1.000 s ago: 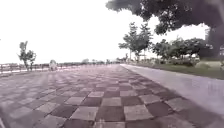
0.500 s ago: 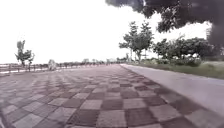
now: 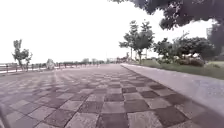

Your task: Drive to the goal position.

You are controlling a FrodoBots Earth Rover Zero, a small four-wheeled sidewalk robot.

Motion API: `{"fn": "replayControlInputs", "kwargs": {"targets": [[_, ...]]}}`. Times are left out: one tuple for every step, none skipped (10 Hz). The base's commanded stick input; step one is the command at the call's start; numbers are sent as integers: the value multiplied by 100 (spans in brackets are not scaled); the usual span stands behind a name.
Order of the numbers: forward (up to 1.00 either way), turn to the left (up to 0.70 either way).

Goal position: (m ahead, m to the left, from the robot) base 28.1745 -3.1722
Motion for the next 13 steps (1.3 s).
{"fn": "replayControlInputs", "kwargs": {"targets": [[100, 0], [100, 0], [100, 0], [100, 0], [100, 0], [100, 0], [100, 0], [100, 0], [100, 0], [100, 0], [100, 0], [100, 0], [100, 0]]}}
